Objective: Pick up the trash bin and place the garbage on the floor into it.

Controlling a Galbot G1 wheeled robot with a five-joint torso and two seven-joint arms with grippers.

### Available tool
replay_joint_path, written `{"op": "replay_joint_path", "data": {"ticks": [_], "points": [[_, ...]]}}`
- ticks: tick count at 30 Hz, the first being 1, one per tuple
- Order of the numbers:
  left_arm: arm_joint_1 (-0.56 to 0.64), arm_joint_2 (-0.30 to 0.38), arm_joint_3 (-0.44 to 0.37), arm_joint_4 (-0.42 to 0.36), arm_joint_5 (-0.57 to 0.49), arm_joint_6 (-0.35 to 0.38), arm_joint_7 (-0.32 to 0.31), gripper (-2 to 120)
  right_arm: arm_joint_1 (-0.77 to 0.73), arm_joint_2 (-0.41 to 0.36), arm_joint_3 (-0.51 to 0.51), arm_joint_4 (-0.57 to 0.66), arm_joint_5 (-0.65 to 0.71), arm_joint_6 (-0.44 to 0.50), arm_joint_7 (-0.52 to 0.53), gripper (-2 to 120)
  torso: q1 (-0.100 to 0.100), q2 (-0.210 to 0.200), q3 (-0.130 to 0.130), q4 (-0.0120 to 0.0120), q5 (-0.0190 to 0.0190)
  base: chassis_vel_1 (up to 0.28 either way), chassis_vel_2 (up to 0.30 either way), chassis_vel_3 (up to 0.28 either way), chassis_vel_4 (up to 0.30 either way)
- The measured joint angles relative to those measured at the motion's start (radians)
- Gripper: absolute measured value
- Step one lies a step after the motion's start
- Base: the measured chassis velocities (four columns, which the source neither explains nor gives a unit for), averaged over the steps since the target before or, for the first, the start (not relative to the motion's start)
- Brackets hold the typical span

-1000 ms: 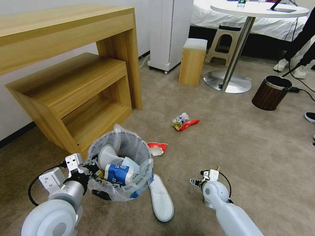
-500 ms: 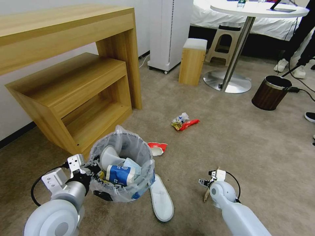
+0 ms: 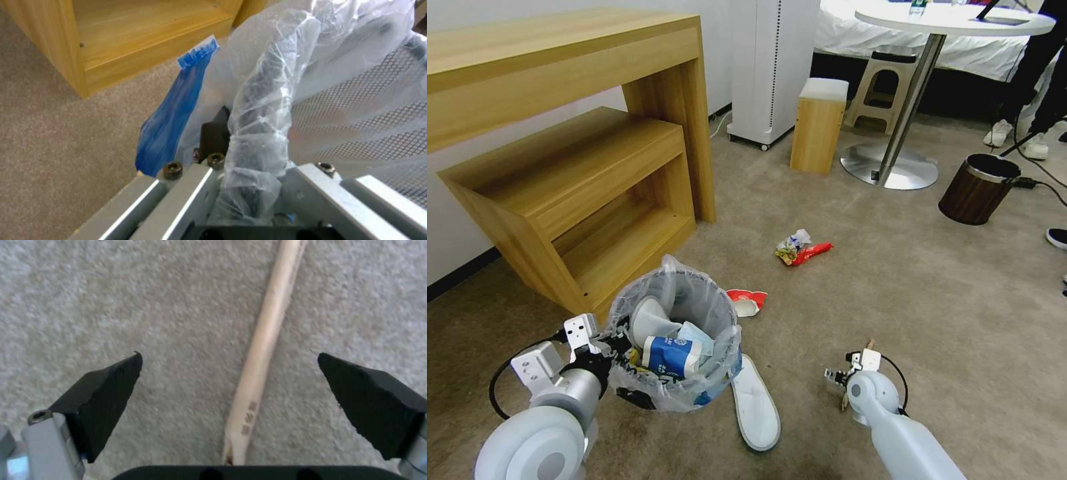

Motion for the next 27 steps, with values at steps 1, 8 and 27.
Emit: {"op": "replay_joint_path", "data": {"ticks": [1,8,27], "points": [[-0.001,-0.001,0.003,0.002,0.000,0.000,0.002,1,-0.014,-0.003,0.004,0.006,-0.005,0.000,0.001,100,0.000,0.000,0.000,0.0000,-0.0001,0.000,0.000,0.000,0.000],[-0.003,0.002,0.005,0.006,-0.001,0.000,0.009,1,-0.027,-0.001,0.006,-0.006,-0.022,0.001,-0.003,97,0.000,0.000,0.000,0.0000,-0.0001,0.000,0.000,0.000,0.000],[-0.007,0.000,0.011,0.015,-0.005,-0.004,0.012,1,-0.042,-0.016,0.006,-0.001,-0.033,0.006,-0.014,32,0.000,0.000,0.000,0.0002,0.0000,0.000,0.000,0.000,0.000]]}}
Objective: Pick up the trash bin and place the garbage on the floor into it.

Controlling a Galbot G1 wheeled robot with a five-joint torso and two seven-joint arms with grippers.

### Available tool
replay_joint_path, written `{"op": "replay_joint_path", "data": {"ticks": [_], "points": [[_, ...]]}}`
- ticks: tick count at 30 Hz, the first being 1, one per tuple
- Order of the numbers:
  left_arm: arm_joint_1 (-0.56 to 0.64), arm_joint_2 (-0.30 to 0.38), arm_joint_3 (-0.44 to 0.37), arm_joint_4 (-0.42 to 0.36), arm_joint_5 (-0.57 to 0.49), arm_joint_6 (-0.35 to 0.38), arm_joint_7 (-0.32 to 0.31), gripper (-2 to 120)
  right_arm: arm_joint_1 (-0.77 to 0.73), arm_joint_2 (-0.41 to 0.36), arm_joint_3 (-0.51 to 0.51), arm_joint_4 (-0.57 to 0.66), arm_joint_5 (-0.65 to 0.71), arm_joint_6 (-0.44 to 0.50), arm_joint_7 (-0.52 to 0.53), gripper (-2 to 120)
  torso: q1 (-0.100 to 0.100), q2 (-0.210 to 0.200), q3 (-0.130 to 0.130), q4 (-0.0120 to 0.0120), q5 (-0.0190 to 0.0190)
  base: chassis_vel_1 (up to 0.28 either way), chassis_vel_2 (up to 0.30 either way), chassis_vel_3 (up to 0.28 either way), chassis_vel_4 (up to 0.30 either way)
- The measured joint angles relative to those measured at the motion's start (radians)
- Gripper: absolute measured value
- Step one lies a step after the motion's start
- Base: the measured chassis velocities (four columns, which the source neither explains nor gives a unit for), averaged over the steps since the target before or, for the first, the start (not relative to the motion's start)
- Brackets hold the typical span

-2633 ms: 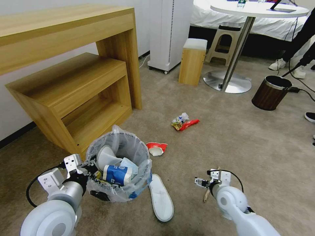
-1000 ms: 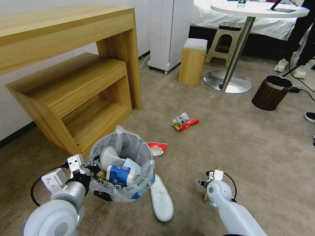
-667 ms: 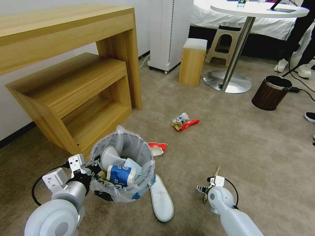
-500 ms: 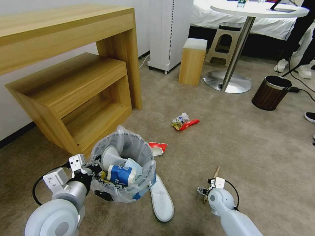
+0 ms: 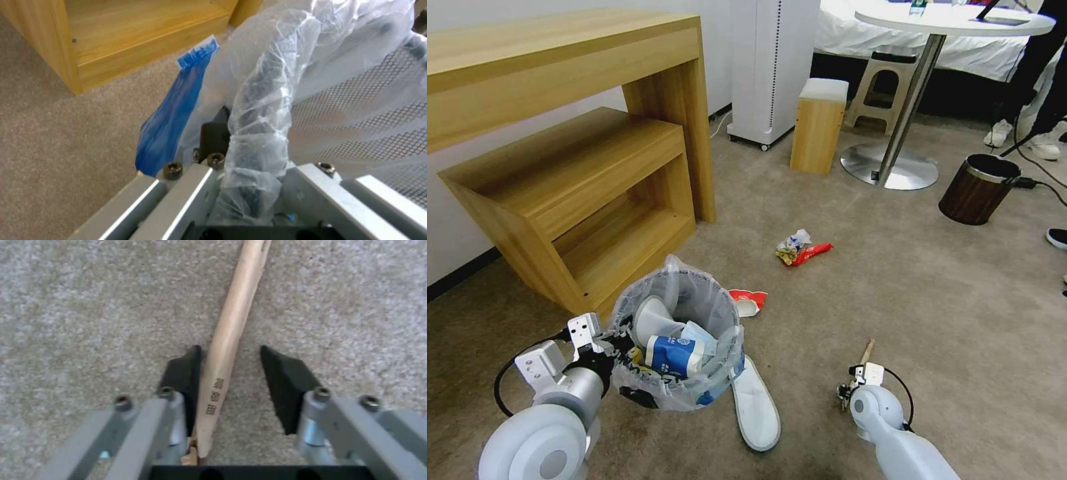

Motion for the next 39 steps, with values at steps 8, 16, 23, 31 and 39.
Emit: {"op": "replay_joint_path", "data": {"ticks": [8,16,23,31,39], "points": [[-0.003,-0.005,0.006,0.001,0.003,0.000,0.000,1,0.000,-0.012,0.000,0.002,-0.001,0.000,-0.003,4,0.000,0.000,0.000,-0.0003,0.0000,0.000,0.000,0.000,0.000],[-0.005,-0.008,0.009,0.006,0.004,0.000,-0.001,1,-0.008,-0.043,-0.004,0.055,-0.001,0.014,-0.022,0,0.000,0.000,0.000,-0.0002,0.0001,0.000,0.000,0.000,0.000],[-0.007,-0.007,0.005,0.017,-0.003,0.000,-0.008,1,-0.049,-0.131,0.006,0.263,-0.011,0.152,-0.145,0,0.000,0.000,0.000,-0.0002,-0.0002,0.000,0.000,0.000,0.000],[0.001,-0.012,0.030,0.026,-0.036,0.010,-0.024,1,-0.071,-0.251,0.032,0.507,-0.050,0.471,-0.649,0,0.000,0.000,0.000,-0.0002,-0.0002,0.000,0.000,0.000,0.000],[0.018,-0.004,0.057,0.029,-0.060,0.025,-0.039,1,-0.045,-0.264,0.004,0.558,-0.036,0.636,-0.928,0,0.000,0.000,0.000,-0.0002,0.0000,0.000,0.000,0.000,0.000]]}}
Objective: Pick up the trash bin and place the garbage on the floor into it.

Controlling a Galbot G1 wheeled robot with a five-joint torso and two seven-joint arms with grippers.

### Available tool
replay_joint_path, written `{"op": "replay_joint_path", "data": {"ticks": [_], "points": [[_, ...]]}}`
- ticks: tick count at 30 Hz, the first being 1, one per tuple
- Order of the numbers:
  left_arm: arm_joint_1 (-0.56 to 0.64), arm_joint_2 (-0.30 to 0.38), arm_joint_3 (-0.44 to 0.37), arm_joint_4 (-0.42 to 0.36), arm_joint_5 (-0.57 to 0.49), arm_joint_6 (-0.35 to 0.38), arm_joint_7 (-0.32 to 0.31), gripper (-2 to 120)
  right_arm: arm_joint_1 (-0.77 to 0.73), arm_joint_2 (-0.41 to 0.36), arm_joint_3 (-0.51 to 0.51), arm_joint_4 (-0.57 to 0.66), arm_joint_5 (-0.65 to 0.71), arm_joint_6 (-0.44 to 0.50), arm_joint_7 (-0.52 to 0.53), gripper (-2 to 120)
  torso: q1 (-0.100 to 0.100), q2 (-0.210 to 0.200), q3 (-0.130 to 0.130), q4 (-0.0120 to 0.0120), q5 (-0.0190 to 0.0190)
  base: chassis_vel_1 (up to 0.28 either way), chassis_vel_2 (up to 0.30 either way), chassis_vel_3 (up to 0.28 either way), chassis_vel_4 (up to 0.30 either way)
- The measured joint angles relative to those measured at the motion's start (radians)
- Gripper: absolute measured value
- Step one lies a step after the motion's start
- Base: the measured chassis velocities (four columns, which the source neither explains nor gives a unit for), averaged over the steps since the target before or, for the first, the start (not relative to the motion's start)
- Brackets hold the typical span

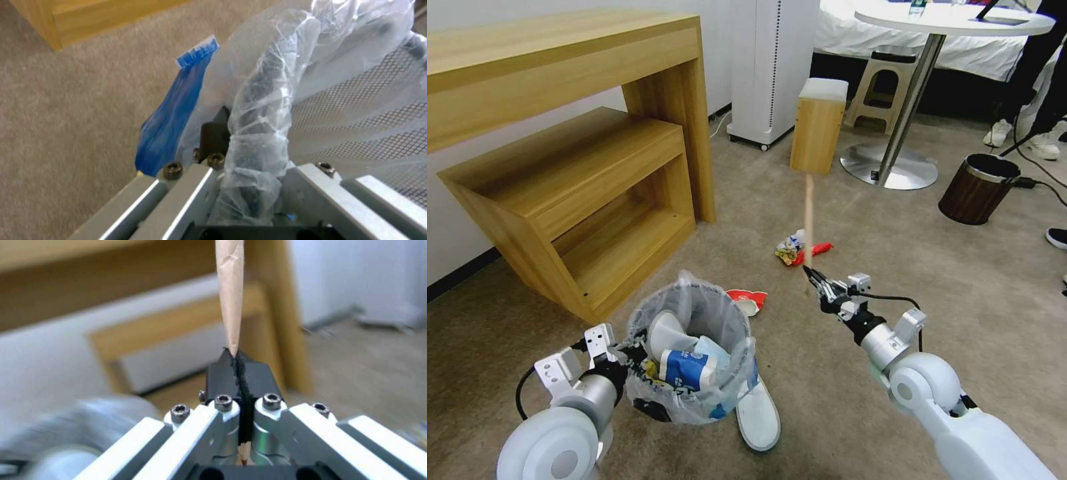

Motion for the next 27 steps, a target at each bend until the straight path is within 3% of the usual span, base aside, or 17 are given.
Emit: {"op": "replay_joint_path", "data": {"ticks": [2,10,27], "points": [[0.005,-0.002,0.010,0.000,0.002,0.001,0.000,1,0.004,0.006,-0.018,0.000,0.019,0.047,-0.087,0,0.000,0.000,0.000,0.0000,0.0000,0.000,0.000,0.000,0.000],[0.028,-0.007,0.056,-0.048,0.010,0.010,-0.009,1,0.036,0.055,-0.087,-0.087,0.007,0.145,-0.211,0,0.000,0.000,0.000,0.0000,0.0001,0.000,0.000,0.000,0.000],[0.031,-0.011,0.088,-0.076,-0.012,0.020,-0.024,1,0.075,0.119,-0.184,-0.156,-0.004,0.174,-0.306,0,0.000,0.000,0.000,0.0000,-0.0001,0.000,0.000,0.000,0.000]]}}
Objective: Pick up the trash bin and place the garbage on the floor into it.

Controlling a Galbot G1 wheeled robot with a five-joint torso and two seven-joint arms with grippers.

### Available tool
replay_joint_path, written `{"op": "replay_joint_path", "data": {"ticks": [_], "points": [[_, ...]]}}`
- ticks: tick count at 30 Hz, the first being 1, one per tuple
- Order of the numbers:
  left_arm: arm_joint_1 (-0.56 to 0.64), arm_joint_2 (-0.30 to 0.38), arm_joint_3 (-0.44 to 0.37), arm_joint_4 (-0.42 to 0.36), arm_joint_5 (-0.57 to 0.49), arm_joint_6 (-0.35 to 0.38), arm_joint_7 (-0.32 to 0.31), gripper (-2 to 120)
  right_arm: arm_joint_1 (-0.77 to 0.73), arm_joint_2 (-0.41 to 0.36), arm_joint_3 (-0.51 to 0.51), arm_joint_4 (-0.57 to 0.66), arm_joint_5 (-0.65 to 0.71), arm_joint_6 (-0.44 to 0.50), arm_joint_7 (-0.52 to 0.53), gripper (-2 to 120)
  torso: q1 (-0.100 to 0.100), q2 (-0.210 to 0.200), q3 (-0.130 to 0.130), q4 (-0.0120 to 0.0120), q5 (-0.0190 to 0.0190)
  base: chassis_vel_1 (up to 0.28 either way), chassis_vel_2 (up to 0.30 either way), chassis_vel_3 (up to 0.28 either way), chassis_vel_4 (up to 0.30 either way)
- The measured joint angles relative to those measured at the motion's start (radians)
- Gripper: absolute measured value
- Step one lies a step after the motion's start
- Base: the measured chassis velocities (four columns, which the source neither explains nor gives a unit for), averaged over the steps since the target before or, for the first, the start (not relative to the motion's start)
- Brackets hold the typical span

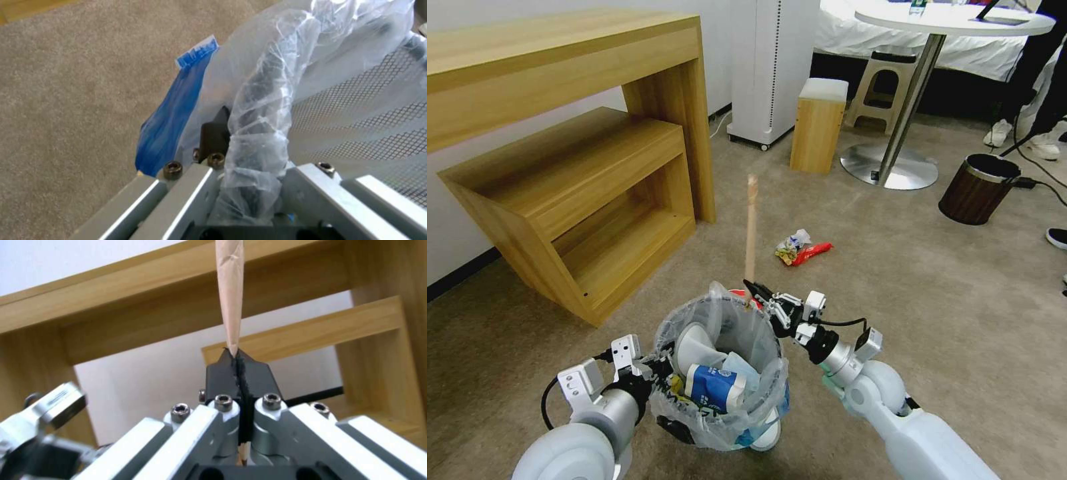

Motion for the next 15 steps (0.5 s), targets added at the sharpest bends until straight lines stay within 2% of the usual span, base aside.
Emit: {"op": "replay_joint_path", "data": {"ticks": [15], "points": [[-0.007,-0.001,-0.006,0.000,-0.001,0.000,0.000,1,-0.034,-0.049,0.032,-0.011,-0.079,-0.046,-0.117,0,0.000,0.000,0.000,0.0000,0.0001,0.000,0.000,0.000,0.000]]}}
